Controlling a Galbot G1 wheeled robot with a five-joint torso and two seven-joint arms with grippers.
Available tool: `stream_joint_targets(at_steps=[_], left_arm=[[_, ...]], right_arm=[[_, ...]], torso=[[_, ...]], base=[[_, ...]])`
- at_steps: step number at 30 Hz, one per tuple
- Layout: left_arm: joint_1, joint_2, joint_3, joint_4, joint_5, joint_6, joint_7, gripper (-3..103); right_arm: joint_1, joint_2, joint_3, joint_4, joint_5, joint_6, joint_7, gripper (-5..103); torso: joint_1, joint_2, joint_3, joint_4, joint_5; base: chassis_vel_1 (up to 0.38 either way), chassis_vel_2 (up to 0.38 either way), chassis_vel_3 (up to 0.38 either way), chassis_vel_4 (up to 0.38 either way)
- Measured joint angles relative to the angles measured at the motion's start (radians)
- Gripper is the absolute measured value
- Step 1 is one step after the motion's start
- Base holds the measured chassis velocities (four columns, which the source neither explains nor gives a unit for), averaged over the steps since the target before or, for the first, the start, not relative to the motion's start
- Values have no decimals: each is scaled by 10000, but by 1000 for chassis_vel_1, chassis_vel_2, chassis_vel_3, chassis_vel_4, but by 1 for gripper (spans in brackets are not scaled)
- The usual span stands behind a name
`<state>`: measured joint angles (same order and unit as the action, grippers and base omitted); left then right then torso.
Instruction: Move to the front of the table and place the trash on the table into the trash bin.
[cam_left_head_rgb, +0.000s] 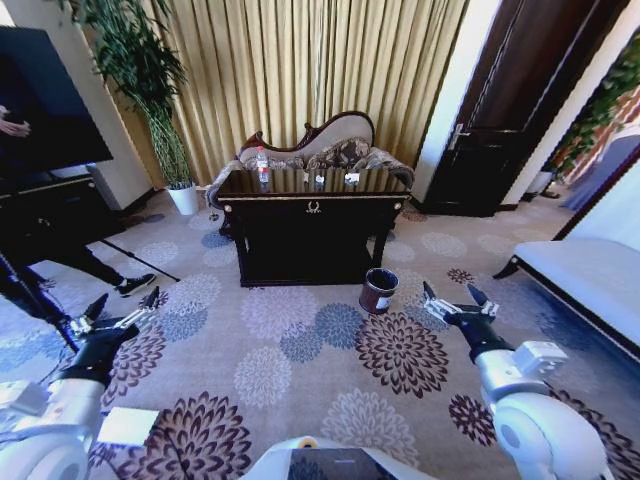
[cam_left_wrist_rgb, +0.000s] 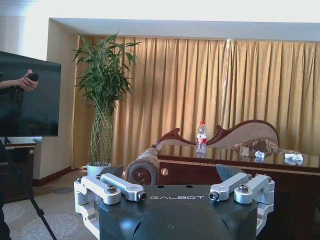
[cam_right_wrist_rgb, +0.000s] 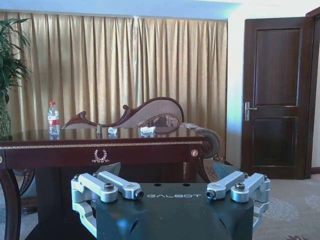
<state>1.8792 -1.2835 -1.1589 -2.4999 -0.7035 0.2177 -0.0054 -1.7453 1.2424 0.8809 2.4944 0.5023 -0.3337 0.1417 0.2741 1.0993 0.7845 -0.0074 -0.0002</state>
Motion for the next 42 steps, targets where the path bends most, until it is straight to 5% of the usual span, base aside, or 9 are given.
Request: stream_joint_targets(at_steps=[42], left_arm=[[21,-26,25,0,10,-31,-18,100]], right_arm=[[-71,-6,-88,-17,-84,288,-41,100]], torso=[[0,0,0,0,0]], base=[[0,0,0,0]])
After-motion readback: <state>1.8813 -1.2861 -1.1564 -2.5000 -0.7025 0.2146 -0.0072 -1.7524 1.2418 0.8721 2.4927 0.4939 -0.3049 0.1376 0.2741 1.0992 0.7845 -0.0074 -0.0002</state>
